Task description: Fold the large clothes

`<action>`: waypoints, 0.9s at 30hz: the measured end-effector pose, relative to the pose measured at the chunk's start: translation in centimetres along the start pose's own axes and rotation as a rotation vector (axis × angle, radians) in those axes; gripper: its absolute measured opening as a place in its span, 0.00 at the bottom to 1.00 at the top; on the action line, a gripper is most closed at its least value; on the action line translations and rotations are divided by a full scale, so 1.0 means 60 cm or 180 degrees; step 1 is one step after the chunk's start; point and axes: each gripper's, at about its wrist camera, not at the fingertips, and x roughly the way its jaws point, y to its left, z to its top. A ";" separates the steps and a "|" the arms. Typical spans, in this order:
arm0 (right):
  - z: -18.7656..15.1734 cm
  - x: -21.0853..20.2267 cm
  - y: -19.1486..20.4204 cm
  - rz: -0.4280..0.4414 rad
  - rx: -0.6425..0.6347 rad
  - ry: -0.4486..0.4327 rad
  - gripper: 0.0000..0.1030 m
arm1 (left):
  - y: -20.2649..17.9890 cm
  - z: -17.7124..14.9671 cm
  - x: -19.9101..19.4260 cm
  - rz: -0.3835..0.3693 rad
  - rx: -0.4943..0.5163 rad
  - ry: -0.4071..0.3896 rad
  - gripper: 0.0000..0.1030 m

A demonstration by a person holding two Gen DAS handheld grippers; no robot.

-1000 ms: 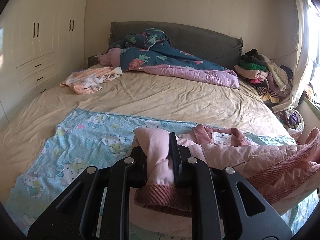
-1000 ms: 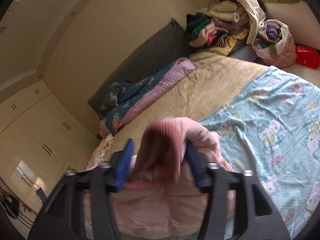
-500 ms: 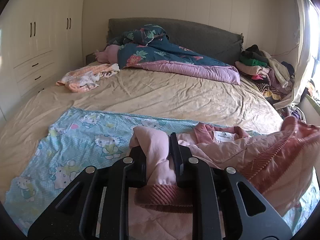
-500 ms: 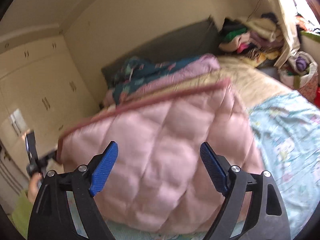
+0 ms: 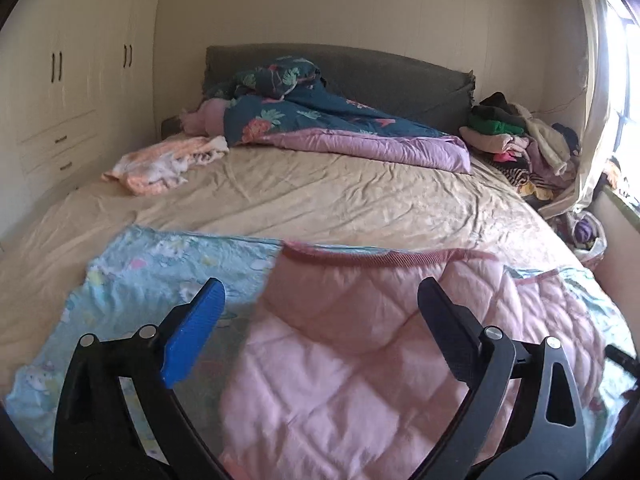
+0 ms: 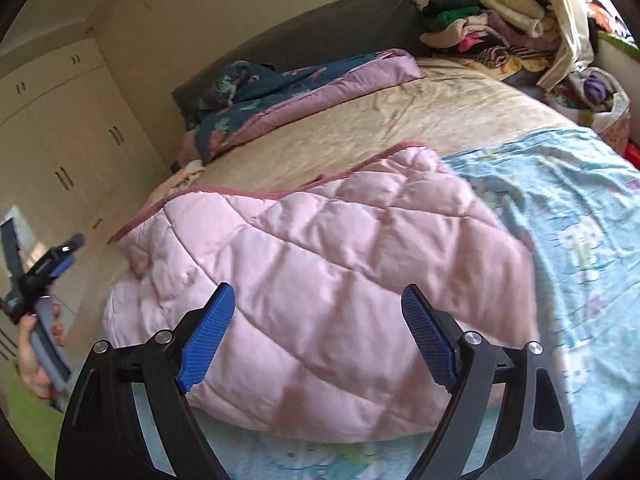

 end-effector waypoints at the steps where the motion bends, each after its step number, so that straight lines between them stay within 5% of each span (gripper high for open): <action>1: 0.001 -0.005 -0.008 -0.0084 -0.0041 -0.0024 0.85 | 0.006 -0.005 -0.004 0.0018 0.0007 0.0006 0.88; 9: -0.011 -0.012 -0.069 -0.0551 -0.0367 0.0058 0.89 | 0.061 -0.073 0.017 0.0090 -0.0028 0.0342 0.88; 20: -0.008 0.048 -0.122 -0.0638 -0.0268 0.0374 0.90 | 0.080 -0.185 0.072 -0.0264 -0.0218 0.0874 0.91; 21: -0.006 0.061 -0.127 -0.0646 -0.0243 0.0396 0.90 | 0.074 -0.188 0.076 -0.0285 -0.0213 0.0888 0.90; 22: -0.005 0.066 -0.129 -0.0649 -0.0240 0.0405 0.90 | 0.069 -0.191 0.078 -0.0263 -0.0201 0.0883 0.78; 23: -0.005 0.073 -0.130 -0.0647 -0.0243 0.0413 0.79 | 0.065 -0.192 0.081 -0.0239 -0.0189 0.0884 0.67; 24: -0.003 0.083 -0.126 -0.0565 -0.0261 0.0453 0.46 | 0.058 -0.189 0.082 -0.0238 -0.0181 0.0869 0.42; 27: 0.012 0.085 -0.106 -0.0620 -0.0309 0.0310 0.19 | 0.037 -0.169 0.079 -0.0133 -0.0070 0.0768 0.22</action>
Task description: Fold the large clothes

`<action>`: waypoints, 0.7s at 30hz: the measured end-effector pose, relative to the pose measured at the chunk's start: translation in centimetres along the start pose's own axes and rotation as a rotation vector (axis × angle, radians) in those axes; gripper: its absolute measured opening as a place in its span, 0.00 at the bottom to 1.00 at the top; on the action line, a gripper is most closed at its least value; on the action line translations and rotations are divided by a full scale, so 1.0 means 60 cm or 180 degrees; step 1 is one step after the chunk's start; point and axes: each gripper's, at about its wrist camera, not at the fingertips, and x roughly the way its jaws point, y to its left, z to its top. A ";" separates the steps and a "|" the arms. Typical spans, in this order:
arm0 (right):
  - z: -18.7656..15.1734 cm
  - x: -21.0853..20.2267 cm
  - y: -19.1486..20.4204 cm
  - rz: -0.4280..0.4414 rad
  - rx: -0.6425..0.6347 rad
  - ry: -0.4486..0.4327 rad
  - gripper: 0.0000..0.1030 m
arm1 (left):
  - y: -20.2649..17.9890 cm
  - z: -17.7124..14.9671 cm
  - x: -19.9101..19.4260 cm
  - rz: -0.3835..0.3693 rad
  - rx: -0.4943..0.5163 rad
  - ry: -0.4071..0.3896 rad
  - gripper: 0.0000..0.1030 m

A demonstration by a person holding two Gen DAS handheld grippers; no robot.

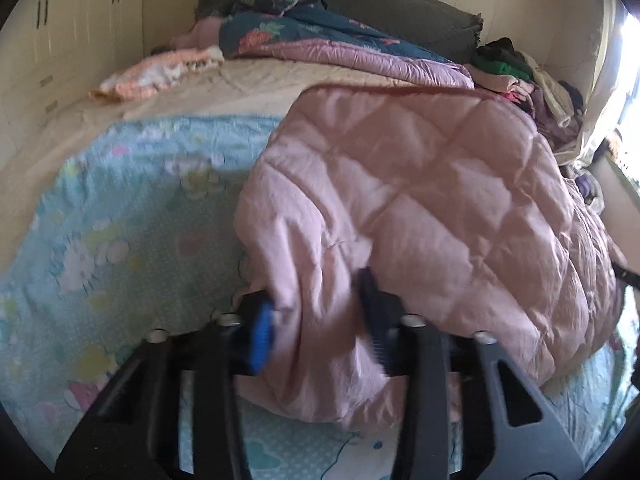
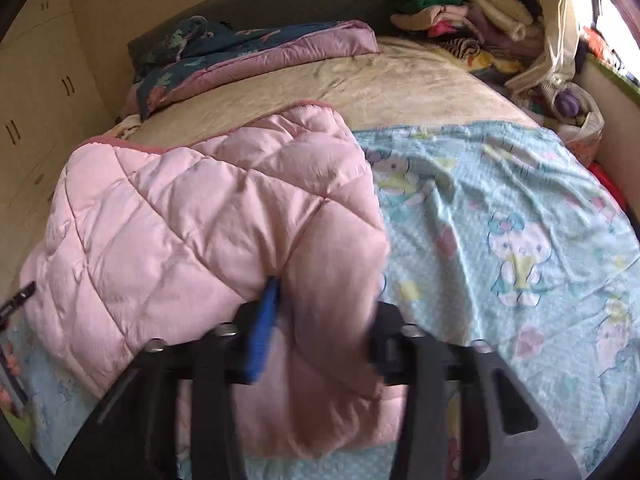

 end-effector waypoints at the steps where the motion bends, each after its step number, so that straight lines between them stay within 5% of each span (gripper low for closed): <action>1: 0.011 -0.004 0.002 -0.0041 0.0035 -0.0097 0.18 | -0.006 0.014 -0.002 0.0053 0.0020 -0.0053 0.20; 4: 0.040 -0.002 -0.012 -0.0039 0.0268 -0.0219 0.16 | -0.011 0.048 0.004 0.0105 -0.0061 -0.0097 0.18; 12: 0.053 0.077 -0.055 -0.0123 0.0759 0.0040 0.13 | -0.017 0.089 0.070 0.0357 -0.0122 -0.0008 0.16; 17: 0.048 0.086 -0.034 -0.0296 0.0530 0.0083 0.15 | -0.017 0.085 0.085 0.0413 -0.0117 0.0035 0.16; 19: 0.045 0.084 -0.038 -0.0268 0.0598 0.0150 0.22 | -0.017 0.086 0.085 0.0415 -0.0127 0.0045 0.18; 20: 0.044 0.082 -0.037 -0.0247 0.0604 0.0179 0.32 | -0.016 0.086 0.082 0.0429 -0.0143 0.0046 0.19; 21: 0.043 0.073 -0.033 -0.0221 0.0598 0.0172 0.53 | -0.017 0.086 0.077 0.0435 -0.0144 0.0047 0.20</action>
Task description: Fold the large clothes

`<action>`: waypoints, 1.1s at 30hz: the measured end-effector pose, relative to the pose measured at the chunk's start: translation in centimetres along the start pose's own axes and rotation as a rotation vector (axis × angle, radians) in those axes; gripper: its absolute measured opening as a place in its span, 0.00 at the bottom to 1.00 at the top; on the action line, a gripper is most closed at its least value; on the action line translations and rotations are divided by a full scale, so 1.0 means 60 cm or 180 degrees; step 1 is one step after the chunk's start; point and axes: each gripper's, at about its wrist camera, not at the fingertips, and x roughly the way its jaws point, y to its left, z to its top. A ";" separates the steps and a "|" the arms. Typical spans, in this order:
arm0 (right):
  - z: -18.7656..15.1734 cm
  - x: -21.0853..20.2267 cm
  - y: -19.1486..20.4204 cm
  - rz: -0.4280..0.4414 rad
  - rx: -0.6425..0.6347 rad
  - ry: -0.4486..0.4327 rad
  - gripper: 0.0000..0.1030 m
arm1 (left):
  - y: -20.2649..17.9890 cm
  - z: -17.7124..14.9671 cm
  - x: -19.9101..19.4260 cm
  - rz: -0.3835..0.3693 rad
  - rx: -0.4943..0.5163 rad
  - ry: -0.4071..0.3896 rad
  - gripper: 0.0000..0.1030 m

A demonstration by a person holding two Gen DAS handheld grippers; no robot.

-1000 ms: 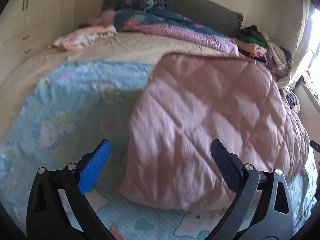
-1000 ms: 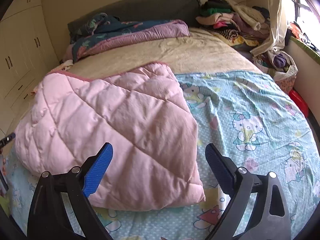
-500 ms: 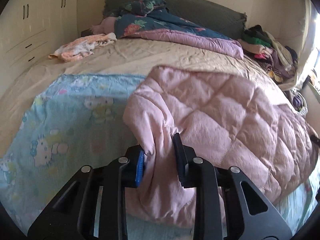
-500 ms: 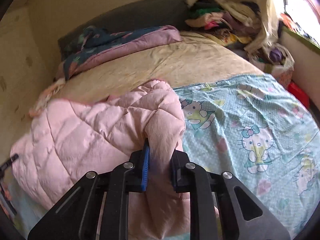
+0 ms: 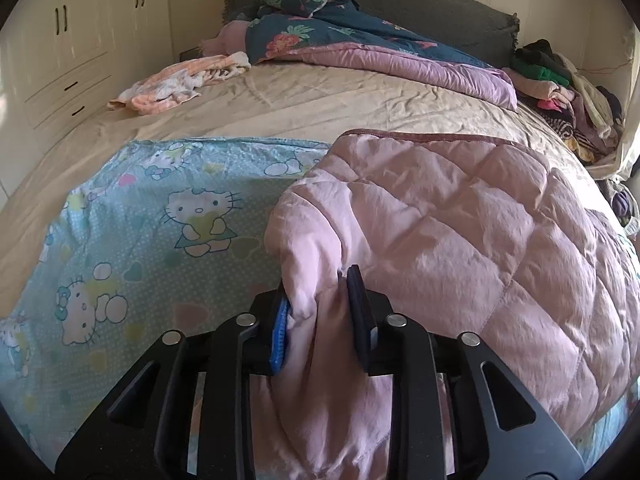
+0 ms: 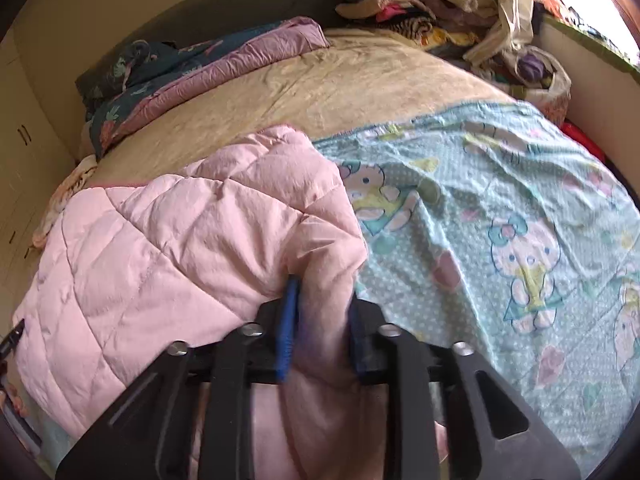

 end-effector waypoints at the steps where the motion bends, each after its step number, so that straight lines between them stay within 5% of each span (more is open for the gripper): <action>1: -0.003 -0.011 0.003 0.0046 0.0001 -0.0044 0.65 | -0.001 0.000 -0.005 0.0022 0.0008 -0.0008 0.22; 2: -0.010 -0.030 0.007 0.0144 0.0005 -0.0139 0.80 | -0.001 0.001 -0.008 0.0035 0.0015 -0.0012 0.23; 6: -0.028 -0.081 0.030 0.0283 -0.0094 -0.0305 0.92 | 0.000 -0.002 -0.031 -0.0016 -0.0026 -0.0028 0.45; 9: -0.043 -0.112 0.035 0.0492 -0.0020 -0.0360 0.95 | -0.005 -0.009 -0.057 -0.0063 0.0007 -0.0089 0.67; 13: -0.066 -0.142 0.033 0.0649 0.0118 -0.0383 0.96 | -0.008 -0.022 -0.085 -0.0144 -0.0010 -0.0088 0.80; 27: -0.147 -0.143 0.001 0.0592 0.0457 -0.0157 0.96 | 0.004 -0.106 -0.114 -0.0167 -0.0190 0.0128 0.87; 33: -0.161 -0.126 -0.015 0.0562 0.0673 -0.0049 0.96 | 0.022 -0.131 -0.110 -0.0533 -0.0593 0.0325 0.87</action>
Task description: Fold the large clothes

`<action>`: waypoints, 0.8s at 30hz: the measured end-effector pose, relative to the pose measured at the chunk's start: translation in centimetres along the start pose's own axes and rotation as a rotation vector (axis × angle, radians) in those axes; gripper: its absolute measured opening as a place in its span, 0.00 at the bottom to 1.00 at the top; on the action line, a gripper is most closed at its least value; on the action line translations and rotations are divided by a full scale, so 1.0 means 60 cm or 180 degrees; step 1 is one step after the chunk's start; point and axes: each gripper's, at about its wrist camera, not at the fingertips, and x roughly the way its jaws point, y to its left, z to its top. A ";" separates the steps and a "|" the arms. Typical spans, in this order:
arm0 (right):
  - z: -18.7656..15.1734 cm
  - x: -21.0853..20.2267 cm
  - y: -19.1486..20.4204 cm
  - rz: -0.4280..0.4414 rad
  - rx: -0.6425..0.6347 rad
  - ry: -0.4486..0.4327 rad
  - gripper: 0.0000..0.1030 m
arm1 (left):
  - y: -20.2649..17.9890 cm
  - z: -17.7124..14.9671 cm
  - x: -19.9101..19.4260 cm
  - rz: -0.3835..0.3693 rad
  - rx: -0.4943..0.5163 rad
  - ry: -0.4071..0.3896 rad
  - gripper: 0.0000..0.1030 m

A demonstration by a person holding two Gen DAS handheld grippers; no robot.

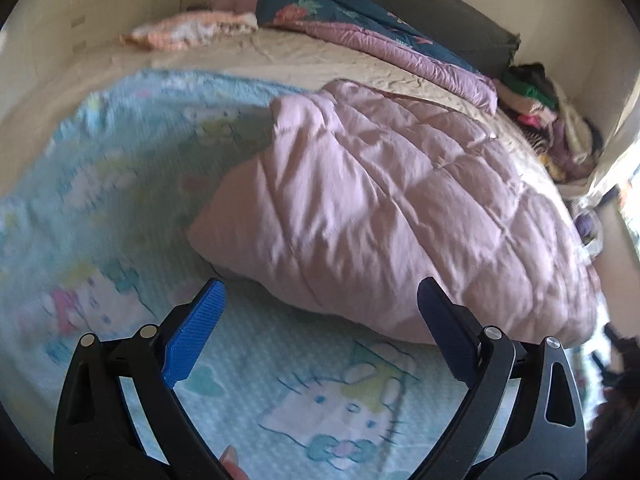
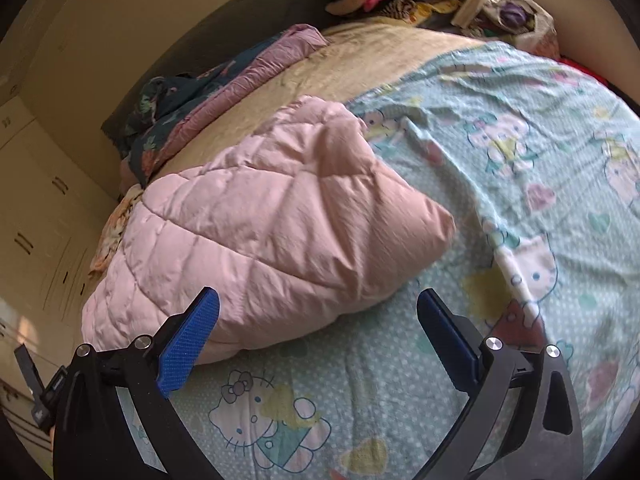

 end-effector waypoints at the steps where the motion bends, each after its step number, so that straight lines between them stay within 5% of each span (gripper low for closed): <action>1: 0.000 0.003 -0.001 -0.0011 0.0025 0.0012 0.96 | 0.004 -0.001 0.004 -0.0084 -0.0085 0.0058 0.87; 11: 0.006 0.054 -0.016 0.0013 0.0394 0.0172 0.96 | 0.027 0.002 0.077 -0.0432 -0.0742 0.0391 0.91; 24: 0.030 0.125 -0.024 0.0159 0.0775 0.0163 0.96 | 0.030 0.031 0.146 -0.0517 -0.1141 0.0260 0.92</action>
